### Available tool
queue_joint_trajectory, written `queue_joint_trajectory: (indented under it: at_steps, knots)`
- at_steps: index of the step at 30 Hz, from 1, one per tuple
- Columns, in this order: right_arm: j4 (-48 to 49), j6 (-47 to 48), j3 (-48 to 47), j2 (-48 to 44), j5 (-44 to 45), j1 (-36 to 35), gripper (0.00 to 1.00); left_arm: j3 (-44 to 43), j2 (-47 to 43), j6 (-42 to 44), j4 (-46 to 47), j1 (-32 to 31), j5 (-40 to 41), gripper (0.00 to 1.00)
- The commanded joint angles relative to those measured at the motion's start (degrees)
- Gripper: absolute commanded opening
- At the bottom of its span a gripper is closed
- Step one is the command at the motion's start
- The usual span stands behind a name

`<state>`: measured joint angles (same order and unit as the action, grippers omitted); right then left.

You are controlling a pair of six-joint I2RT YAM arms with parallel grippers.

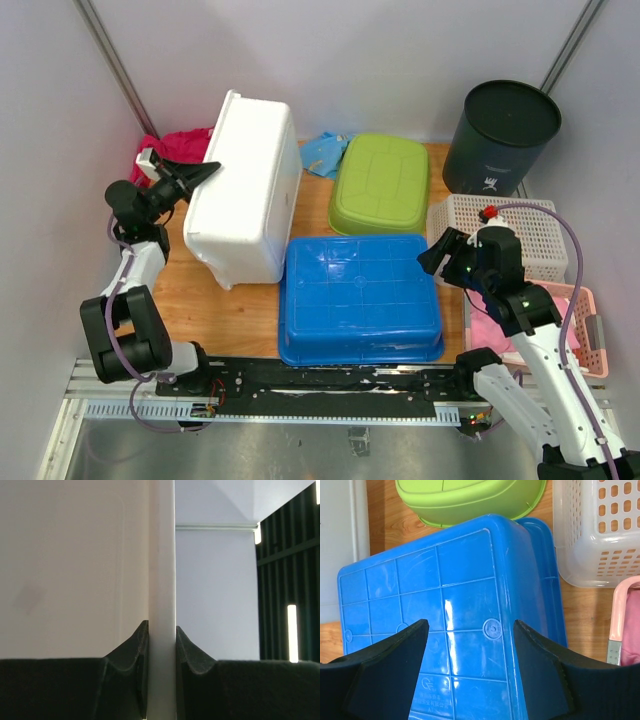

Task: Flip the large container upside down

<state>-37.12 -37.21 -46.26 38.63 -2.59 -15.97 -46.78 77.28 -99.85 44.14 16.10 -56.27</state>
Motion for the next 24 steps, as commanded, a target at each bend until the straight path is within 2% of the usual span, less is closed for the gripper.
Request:
queue_joint_trajectory:
  at_steps: [1,5,9,12,16,20,24]
  knots:
    - [0.9,0.0,0.9,-0.6,-0.4,0.1,0.70,4.5,-1.3,-9.9,15.6,4.1,-0.4,0.00]
    - [0.4,0.3,0.9,-0.7,-0.1,0.2,0.70,8.0,-0.3,-4.3,13.9,10.1,-2.9,0.09]
    - [0.3,0.6,0.8,0.0,-0.2,0.2,0.70,8.9,0.3,4.7,6.9,15.5,-6.4,0.31]
    - [1.2,0.3,1.2,0.9,-1.1,0.2,0.70,7.7,-0.7,16.1,-8.0,17.3,-6.2,0.49]
    - [1.2,0.2,1.0,1.6,-1.5,0.1,0.70,1.2,-1.7,38.2,-35.9,17.4,0.1,0.80]
    - [0.7,0.3,1.0,0.6,-0.9,0.2,0.70,-6.5,-0.1,54.4,-55.9,17.4,8.5,0.95]
    - [0.8,0.1,1.3,1.1,-1.0,0.1,0.70,-10.3,1.2,63.3,-65.2,17.4,15.6,0.99]
